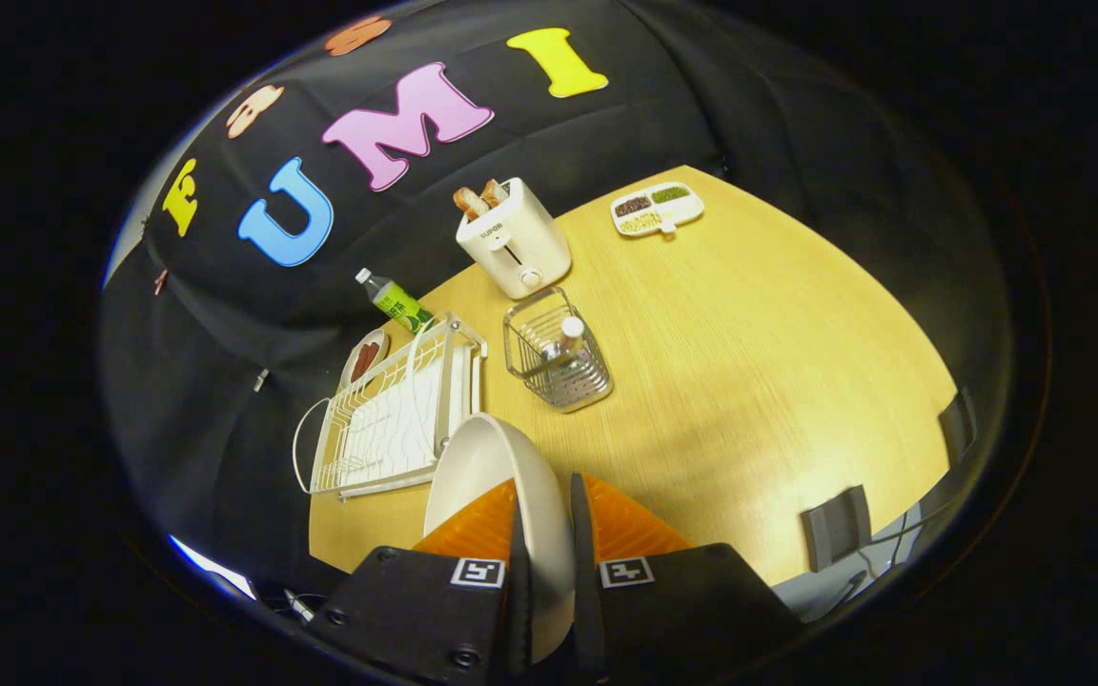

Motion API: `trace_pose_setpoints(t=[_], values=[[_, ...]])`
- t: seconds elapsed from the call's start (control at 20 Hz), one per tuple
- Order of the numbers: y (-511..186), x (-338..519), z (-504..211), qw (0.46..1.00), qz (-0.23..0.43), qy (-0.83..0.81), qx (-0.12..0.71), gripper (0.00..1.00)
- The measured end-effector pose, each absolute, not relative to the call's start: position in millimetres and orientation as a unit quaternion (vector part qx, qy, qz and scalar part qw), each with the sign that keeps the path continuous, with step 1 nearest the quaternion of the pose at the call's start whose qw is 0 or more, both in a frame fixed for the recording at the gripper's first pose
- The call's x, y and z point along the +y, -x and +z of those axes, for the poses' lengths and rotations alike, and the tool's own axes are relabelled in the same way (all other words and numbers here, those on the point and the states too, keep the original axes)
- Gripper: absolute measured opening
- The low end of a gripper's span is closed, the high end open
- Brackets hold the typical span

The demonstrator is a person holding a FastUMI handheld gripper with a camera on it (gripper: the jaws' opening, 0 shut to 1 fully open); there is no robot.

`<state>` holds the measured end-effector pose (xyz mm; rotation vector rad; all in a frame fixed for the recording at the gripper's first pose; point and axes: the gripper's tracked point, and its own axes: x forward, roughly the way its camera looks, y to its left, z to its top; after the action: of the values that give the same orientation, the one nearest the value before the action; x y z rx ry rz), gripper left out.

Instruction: Take the plate from the dish rack, then take the spoon from the basket and place it into the plate.

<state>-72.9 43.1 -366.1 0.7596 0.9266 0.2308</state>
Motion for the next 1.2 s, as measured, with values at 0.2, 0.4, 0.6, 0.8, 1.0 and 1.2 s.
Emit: trace_pose_setpoints(t=[0.2, 0.4, 0.6, 0.8, 1.0, 1.2], values=[[74.5, 40.5, -402.1, 0.812, 0.096, -0.360, 0.449, 0.21], [67.1, 45.7, -428.9, 0.807, 0.095, -0.349, 0.467, 0.22], [65.8, 61.4, -440.4, 0.783, 0.100, -0.380, 0.483, 0.22], [70.4, 56.0, -455.4, 0.774, 0.072, -0.378, 0.503, 0.30], [68.6, 38.2, -464.0, 0.780, 0.049, -0.368, 0.504, 0.38], [70.2, 20.3, -466.1, 0.797, 0.034, -0.336, 0.501, 0.63]])
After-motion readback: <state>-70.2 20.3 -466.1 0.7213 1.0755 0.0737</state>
